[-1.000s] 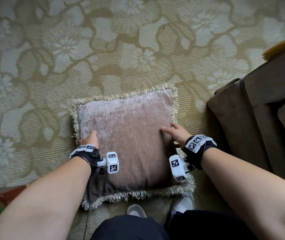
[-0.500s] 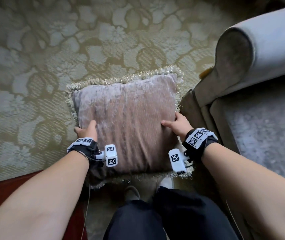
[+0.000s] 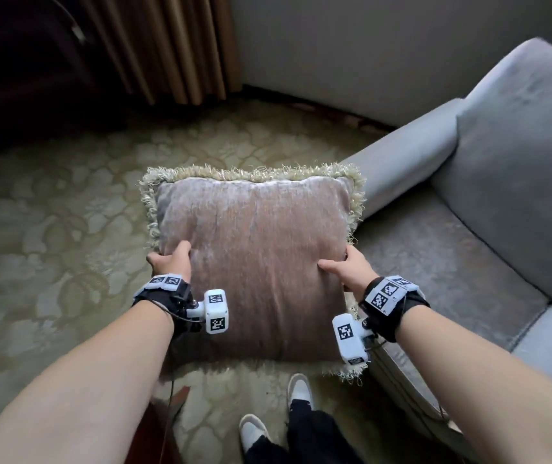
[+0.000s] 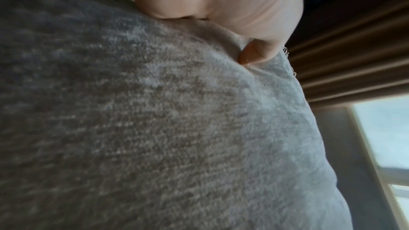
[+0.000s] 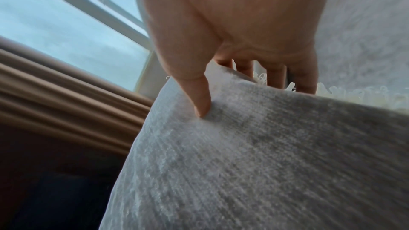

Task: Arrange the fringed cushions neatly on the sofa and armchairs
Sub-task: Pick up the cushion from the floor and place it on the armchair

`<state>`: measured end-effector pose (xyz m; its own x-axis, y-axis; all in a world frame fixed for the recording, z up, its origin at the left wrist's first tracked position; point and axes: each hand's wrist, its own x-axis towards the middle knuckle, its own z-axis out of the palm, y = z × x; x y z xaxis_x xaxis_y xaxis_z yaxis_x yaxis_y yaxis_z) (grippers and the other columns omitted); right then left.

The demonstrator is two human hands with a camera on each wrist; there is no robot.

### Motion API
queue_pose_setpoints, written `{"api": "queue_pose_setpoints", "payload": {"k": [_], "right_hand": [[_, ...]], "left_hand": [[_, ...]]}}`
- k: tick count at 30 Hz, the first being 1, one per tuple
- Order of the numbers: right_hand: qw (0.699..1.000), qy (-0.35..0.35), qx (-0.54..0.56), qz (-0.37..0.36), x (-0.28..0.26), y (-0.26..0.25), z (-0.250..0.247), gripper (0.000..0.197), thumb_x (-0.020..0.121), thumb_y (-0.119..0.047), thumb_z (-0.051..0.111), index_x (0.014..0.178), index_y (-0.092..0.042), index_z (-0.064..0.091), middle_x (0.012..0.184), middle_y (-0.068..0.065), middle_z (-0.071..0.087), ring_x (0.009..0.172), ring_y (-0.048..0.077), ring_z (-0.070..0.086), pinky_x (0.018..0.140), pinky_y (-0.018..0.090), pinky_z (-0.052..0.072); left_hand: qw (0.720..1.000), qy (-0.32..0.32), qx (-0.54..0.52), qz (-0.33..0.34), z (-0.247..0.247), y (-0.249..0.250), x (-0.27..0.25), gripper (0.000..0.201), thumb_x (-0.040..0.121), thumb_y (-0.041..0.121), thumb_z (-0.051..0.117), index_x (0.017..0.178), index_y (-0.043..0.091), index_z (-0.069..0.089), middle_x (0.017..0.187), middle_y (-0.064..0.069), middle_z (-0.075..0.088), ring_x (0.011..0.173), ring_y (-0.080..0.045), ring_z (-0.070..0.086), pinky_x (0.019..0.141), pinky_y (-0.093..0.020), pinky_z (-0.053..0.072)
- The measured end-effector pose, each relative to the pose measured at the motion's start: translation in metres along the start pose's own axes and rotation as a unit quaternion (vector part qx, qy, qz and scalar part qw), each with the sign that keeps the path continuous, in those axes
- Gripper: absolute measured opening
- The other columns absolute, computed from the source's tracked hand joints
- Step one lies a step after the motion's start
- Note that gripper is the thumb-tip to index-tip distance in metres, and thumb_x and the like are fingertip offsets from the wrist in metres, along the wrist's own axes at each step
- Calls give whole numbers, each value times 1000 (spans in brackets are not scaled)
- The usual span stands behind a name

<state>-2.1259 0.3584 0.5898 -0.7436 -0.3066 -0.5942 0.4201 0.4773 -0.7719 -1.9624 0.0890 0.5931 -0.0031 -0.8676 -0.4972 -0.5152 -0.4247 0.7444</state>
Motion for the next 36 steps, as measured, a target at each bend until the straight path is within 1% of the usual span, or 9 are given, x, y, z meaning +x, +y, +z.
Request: {"api": "queue_pose_setpoints", "payload": {"k": [5, 9, 12, 16, 21, 25, 29, 32, 36], "right_hand": [[995, 68, 67, -11, -40, -28, -86, 50, 74, -14, 80, 116, -9, 54, 111, 11, 69, 96, 26, 68, 73, 33, 54], [984, 137, 117, -7, -63, -31, -170, 40, 82, -5, 73, 117, -6, 53, 108, 13, 67, 87, 22, 65, 58, 24, 45], [972, 183, 146, -8, -70, -26, -227, 27, 84, 2, 70, 98, -13, 52, 105, 15, 64, 79, 18, 63, 55, 21, 49], [947, 250, 203, -1, -70, -9, -306, 43, 79, 9, 71, 114, -6, 50, 118, 23, 64, 103, 35, 65, 88, 47, 55], [917, 318, 243, 13, -56, 16, -389, 54, 77, 9, 72, 125, 0, 49, 116, 20, 64, 100, 30, 64, 87, 43, 54], [895, 351, 274, 20, -35, 44, -442, 53, 74, 5, 74, 118, -11, 52, 116, 20, 67, 104, 36, 66, 89, 58, 54], [880, 374, 292, 27, -23, 55, -469, 53, 74, 5, 73, 119, -14, 52, 115, 16, 68, 104, 35, 66, 90, 55, 55], [871, 387, 299, 38, 0, 71, -484, 66, 65, -8, 79, 123, -15, 51, 117, 11, 68, 107, 30, 65, 93, 53, 53], [861, 414, 288, 60, 65, 127, -506, 93, 41, -41, 81, 126, -23, 47, 123, 4, 65, 113, 27, 62, 99, 53, 50]], "left_hand": [[994, -82, 4, 71, 45, 73, -69, 60, 73, 28, 68, 123, 7, 43, 105, -10, 57, 89, -27, 54, 87, -33, 45], [979, -165, 39, 113, 103, 117, -135, 61, 70, 30, 68, 122, 10, 43, 113, -15, 61, 101, -31, 61, 98, -41, 48], [963, -218, 59, 147, 154, 139, -180, 61, 76, 27, 67, 127, 6, 43, 117, -16, 60, 103, -30, 60, 96, -36, 47], [934, -298, 87, 177, 233, 156, -248, 65, 76, 25, 65, 132, 4, 40, 114, -11, 58, 101, -28, 59, 92, -32, 46], [895, -362, 160, 205, 325, 166, -305, 63, 62, 38, 65, 117, 13, 46, 112, -10, 63, 99, -30, 63, 97, -43, 51], [872, -407, 155, 224, 376, 169, -356, 32, 78, 15, 63, 104, 10, 45, 100, -10, 58, 92, -26, 60, 81, -38, 53], [841, -469, 153, 222, 425, 169, -380, 70, 57, 23, 61, 120, -5, 53, 104, -20, 63, 76, -23, 57, 55, -28, 43], [834, -481, 164, 214, 470, 162, -373, 74, 53, 26, 59, 119, -6, 54, 92, -15, 60, 76, -24, 57, 59, -31, 46], [814, -510, 187, 208, 520, 158, -363, 61, 59, 24, 58, 117, 9, 51, 95, -10, 63, 81, -27, 62, 77, -47, 55]]}}
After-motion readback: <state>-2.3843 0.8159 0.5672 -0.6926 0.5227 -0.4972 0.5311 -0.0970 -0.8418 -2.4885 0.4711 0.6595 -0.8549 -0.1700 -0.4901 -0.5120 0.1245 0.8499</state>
